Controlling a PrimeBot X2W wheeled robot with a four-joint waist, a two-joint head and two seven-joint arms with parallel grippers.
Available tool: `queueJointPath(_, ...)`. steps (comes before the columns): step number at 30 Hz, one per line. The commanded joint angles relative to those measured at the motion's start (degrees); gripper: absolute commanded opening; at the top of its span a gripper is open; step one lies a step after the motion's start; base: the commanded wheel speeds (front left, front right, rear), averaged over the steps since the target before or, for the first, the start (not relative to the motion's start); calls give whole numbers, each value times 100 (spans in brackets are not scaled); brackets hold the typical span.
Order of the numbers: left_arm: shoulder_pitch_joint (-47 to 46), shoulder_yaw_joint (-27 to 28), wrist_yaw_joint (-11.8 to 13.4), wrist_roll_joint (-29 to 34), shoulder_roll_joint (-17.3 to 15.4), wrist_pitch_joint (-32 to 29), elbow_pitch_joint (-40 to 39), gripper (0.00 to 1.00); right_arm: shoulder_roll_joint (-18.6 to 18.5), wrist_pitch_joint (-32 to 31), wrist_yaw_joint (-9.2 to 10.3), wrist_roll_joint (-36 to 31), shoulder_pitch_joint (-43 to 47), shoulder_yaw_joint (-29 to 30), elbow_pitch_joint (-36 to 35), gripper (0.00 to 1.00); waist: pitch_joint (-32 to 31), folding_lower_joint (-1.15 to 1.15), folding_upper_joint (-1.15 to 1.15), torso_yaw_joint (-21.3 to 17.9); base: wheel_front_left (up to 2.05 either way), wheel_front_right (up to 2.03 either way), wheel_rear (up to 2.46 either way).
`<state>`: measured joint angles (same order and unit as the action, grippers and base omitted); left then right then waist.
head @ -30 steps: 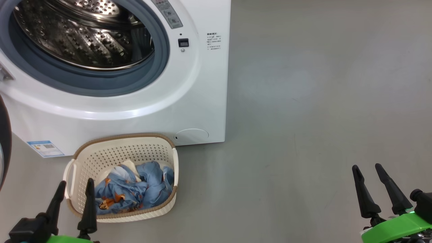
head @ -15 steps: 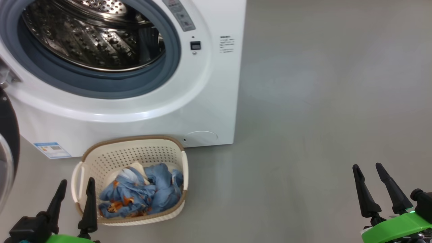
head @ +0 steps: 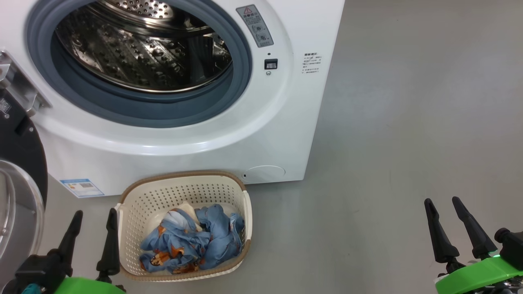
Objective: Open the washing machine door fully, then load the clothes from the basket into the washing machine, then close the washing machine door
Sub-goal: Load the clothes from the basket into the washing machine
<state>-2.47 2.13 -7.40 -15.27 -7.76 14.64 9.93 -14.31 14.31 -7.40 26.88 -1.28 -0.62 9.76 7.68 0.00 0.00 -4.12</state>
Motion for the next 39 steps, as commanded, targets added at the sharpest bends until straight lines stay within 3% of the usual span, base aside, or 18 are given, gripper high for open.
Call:
queueJointPath(1, -179, 158, -9, 55, -104, 36, -112, 100, -98, 69, -9, -17, -104, -107, -147, 100, 0, 0, 0, 5, 0, 0, 0)
queueJointPath(16, -217, -102, -9, 36, 112, 36, 363, 100, -23, 69, -9, -17, -206, -178, -196, 100, 317, 0, 0, 33, 0, 0, 0)
queueJointPath(39, -2348, -962, -9, -177, -181, 36, 3153, 100, 158, 69, -9, -45, -1249, -377, -374, 100, 2236, 0, 0, -95, 0, 0, 0)
